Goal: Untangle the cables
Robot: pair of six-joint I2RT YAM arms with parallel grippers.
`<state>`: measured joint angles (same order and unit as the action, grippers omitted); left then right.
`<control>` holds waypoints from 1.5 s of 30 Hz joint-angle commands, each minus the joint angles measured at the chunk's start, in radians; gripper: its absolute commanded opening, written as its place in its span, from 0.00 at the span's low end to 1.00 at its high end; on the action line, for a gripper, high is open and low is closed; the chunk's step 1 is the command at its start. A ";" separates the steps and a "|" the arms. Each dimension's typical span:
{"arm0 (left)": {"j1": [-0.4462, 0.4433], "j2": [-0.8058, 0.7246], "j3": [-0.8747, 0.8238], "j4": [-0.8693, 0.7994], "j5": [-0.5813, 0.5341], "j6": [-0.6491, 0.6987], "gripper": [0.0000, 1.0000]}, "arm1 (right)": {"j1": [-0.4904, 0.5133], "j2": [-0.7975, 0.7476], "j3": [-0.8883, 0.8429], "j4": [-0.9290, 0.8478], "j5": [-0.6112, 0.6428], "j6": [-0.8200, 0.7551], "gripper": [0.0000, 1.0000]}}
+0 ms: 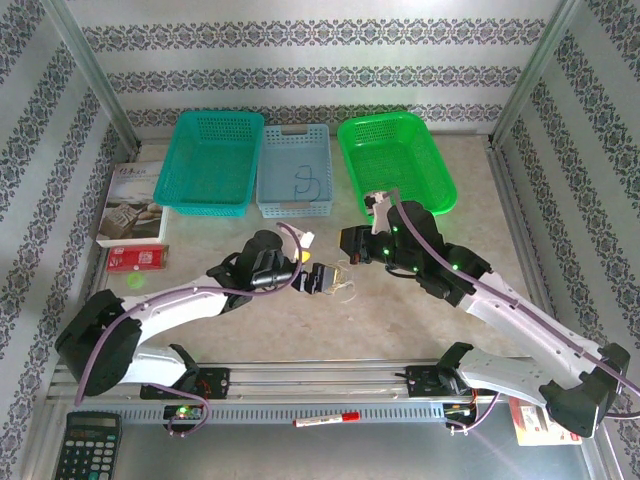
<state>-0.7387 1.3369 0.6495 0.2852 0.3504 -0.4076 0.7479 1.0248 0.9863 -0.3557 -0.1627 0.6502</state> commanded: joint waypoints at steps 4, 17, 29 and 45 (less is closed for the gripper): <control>-0.022 0.049 0.045 0.107 0.022 0.028 1.00 | 0.027 0.020 0.045 0.025 -0.015 0.012 0.00; -0.022 0.175 -0.065 0.262 0.006 -0.015 0.59 | 0.023 0.031 0.168 0.061 -0.061 0.025 0.00; -0.022 0.194 -0.156 0.327 0.004 -0.053 0.55 | -0.068 0.047 0.392 0.069 -0.108 0.003 0.00; -0.022 0.176 -0.187 0.336 -0.006 -0.058 0.56 | -0.208 0.117 0.645 0.157 -0.125 0.038 0.00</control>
<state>-0.7471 1.5288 0.4732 0.5762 0.3546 -0.4534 0.5476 1.1347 1.5848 -0.2710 -0.2581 0.6628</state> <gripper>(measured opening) 0.557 0.052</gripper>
